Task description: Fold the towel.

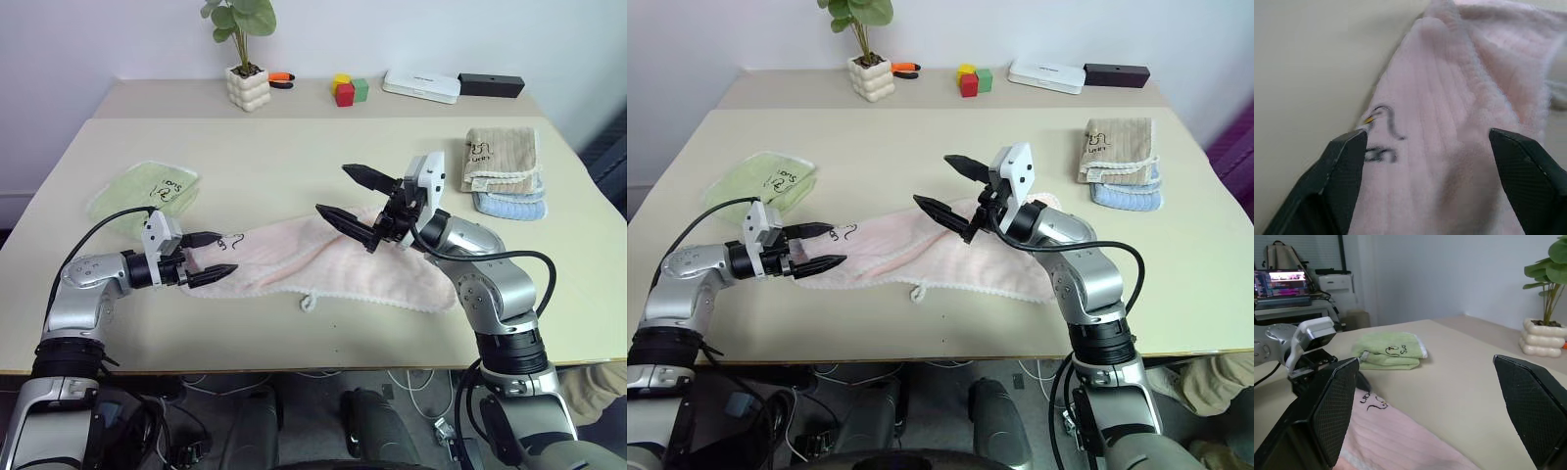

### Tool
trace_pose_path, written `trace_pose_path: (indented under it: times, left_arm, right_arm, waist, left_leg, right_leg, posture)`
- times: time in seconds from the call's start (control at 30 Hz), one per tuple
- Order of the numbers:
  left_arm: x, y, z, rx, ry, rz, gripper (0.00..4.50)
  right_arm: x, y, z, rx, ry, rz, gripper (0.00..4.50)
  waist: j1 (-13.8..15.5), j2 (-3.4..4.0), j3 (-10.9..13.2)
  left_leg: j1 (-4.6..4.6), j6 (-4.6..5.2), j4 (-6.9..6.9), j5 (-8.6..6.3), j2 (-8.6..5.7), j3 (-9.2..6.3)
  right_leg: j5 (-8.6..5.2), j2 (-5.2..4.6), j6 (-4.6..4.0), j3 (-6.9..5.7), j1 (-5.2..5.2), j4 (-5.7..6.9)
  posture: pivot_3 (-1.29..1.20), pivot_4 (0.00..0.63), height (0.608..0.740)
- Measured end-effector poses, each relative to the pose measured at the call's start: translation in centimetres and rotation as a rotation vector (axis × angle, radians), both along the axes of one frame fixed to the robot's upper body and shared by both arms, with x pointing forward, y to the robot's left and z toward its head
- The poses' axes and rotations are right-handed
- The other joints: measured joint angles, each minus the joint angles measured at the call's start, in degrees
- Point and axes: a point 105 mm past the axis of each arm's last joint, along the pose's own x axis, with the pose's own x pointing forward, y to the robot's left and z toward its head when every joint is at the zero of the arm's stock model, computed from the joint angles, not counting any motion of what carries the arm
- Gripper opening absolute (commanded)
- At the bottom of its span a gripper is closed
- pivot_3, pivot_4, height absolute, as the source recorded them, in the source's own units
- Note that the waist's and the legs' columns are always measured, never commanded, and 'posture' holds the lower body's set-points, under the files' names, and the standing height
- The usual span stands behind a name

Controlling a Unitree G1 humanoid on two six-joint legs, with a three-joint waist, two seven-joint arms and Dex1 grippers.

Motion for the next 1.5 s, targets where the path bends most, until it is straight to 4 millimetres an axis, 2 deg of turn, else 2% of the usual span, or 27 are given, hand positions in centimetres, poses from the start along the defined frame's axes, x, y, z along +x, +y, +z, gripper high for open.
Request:
trace_pose_path:
  times: [0.2, 0.5, 0.67, 0.83, 0.93, 1.1, 1.13, 1.37, 1.43, 1.5]
  left_arm:
    - [-1.4, -0.6, 0.4, 0.001, -0.010, -0.095, 3.75]
    - [-0.3, -0.5, -0.6, 0.280, -0.206, -0.142, 3.75]
    - [-0.3, -0.8, -0.2, 0.299, -0.267, -0.179, 3.75]
    - [-0.5, -0.8, -0.7, 0.294, -0.235, -0.198, 3.75]
    - [-0.7, -0.8, -0.9, 0.294, -0.220, -0.211, 2.90]
    - [-1.0, -0.8, -1.9, 0.285, -0.142, -0.218, 0.40]
    - [-0.9, -0.8, -1.9, 0.282, -0.132, -0.209, 0.03]
    - [-0.6, -0.6, -2.2, 0.260, -0.075, -0.158, 0.03]
    - [-0.3, -0.5, -1.6, 0.210, -0.067, -0.131, 0.03]
    - [0.5, -0.1, 0.0, 0.113, -0.071, -0.067, 0.03]
  right_arm:
    - [0.0, 0.0, 0.0, 0.001, -0.002, -0.001, 4.50]
    - [0.0, 0.0, 0.1, 0.003, -0.005, -0.003, 4.50]
    - [0.1, 0.0, 0.1, 0.005, -0.005, -0.007, 4.50]
    - [0.1, -0.1, 0.2, 0.007, -0.010, -0.011, 4.50]
    - [0.1, -0.1, 0.2, 0.008, -0.010, -0.013, 4.50]
    - [0.1, -0.1, 0.2, 0.009, -0.010, -0.015, 4.50]
    - [0.1, -0.1, 0.2, 0.009, -0.010, -0.015, 4.50]
    - [0.1, -0.1, 0.2, 0.009, -0.010, -0.015, 4.50]
    - [0.1, -0.1, 0.2, 0.008, -0.011, -0.015, 4.50]
    - [0.1, -0.1, 0.2, 0.007, -0.012, -0.016, 4.50]
  waist:
    - [-0.1, 0.00, 0.0]
    - [0.1, 0.00, 0.0]
    - [0.0, 0.00, 0.0]
    - [-0.1, 0.00, 0.0]
    - [0.0, 0.00, 0.0]
    - [-0.1, 0.00, 0.0]
    - [-0.1, 0.00, 0.0]
    - [-0.1, 0.00, 0.0]
    - [-0.1, 0.00, 0.0]
    - [0.0, 0.00, 0.0]
  left_leg:
    - [0.01, 0.00, -0.02, 0.00, 0.02, 0.00]
    - [0.01, 0.00, 0.00, 0.00, -0.01, 0.00]
    - [0.00, 0.00, -0.01, 0.00, 0.00, 0.00]
    - [0.00, 0.00, 0.00, 0.00, 0.00, 0.00]
    - [0.00, 0.00, 0.00, 0.00, 0.00, 0.00]
    - [0.00, 0.00, 0.00, 0.00, 0.00, 0.00]
    - [0.00, 0.00, 0.00, 0.00, 0.01, 0.00]
    - [0.01, 0.00, 0.00, 0.00, 0.00, 0.00]
    - [0.01, 0.00, 0.00, 0.00, 0.01, 0.00]
    - [0.00, 0.00, 0.02, 0.00, 0.01, -0.04]
  right_leg:
    - [0.00, 0.01, 0.00, 0.00, -0.01, 0.01]
    - [0.00, 0.01, 0.00, 0.00, 0.00, 0.01]
    - [0.00, 0.01, 0.01, 0.00, -0.01, 0.01]
    - [0.00, 0.02, 0.01, 0.00, 0.00, 0.01]
    - [0.00, 0.01, 0.01, 0.00, 0.00, 0.01]
    - [0.00, 0.02, 0.01, 0.00, 0.00, 0.02]
    - [0.00, 0.02, 0.01, 0.00, 0.00, 0.02]
    - [0.00, 0.02, 0.01, 0.00, 0.00, 0.03]
    - [0.00, 0.02, 0.01, 0.00, 0.00, 0.03]
    - [0.01, 0.03, 0.01, -0.02, 0.00, 0.05]
  posture:
    - [0.00, 0.150, 0.740]
    - [0.00, 0.150, 0.740]
    - [0.00, 0.150, 0.740]
    - [0.00, 0.150, 0.740]
    - [0.00, 0.150, 0.740]
    - [0.00, 0.150, 0.740]
    - [0.00, 0.150, 0.740]
    - [0.00, 0.150, 0.740]
    - [0.00, 0.150, 0.740]
    - [0.00, 0.150, 0.740]
